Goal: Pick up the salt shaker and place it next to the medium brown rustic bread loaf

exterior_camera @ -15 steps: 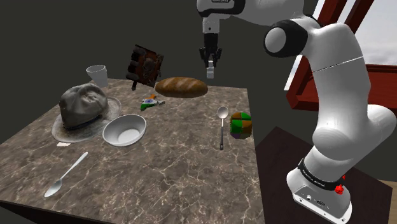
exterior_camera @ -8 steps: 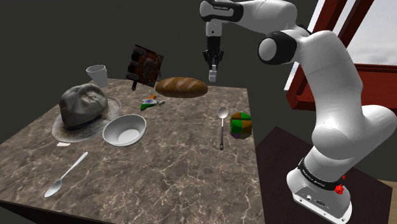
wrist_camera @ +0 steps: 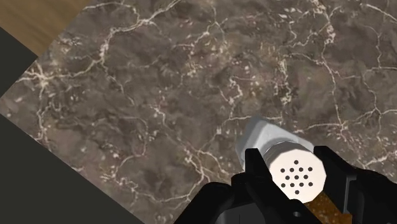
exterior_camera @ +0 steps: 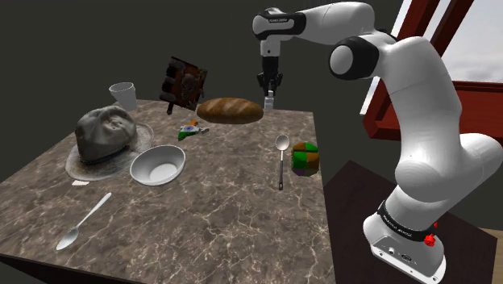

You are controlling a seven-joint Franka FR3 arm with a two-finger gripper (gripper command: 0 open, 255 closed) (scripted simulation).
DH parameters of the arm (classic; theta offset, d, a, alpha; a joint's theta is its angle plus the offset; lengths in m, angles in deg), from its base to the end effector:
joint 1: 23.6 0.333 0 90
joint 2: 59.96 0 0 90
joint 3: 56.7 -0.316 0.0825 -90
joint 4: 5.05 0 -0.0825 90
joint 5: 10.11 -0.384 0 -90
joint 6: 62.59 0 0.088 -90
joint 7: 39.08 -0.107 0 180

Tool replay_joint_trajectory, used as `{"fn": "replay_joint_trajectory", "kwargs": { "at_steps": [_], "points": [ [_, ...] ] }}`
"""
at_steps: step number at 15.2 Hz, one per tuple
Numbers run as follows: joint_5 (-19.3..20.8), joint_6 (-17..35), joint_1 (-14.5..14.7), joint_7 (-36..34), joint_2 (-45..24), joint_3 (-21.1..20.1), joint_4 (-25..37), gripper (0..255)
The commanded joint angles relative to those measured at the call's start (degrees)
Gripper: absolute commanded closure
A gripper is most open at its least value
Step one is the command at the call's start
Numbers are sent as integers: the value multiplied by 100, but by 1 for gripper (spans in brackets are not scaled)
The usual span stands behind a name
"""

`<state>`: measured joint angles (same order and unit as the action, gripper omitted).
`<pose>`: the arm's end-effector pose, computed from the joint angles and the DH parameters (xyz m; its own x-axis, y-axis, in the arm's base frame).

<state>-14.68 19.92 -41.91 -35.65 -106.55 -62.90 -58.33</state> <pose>0.7103 -0.1718 0.3804 0.9484 -0.1418 -0.2836 -0.1962 -0.9650 -0.1738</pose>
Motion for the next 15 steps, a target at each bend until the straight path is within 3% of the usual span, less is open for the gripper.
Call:
{"fn": "replay_joint_trajectory", "kwargs": {
  "at_steps": [1,15],
  "points": [
    [-1,174,-5,19,36,2,-206,255],
    [7,1064,-12,122,-114,22,-953,255]
  ]
}}
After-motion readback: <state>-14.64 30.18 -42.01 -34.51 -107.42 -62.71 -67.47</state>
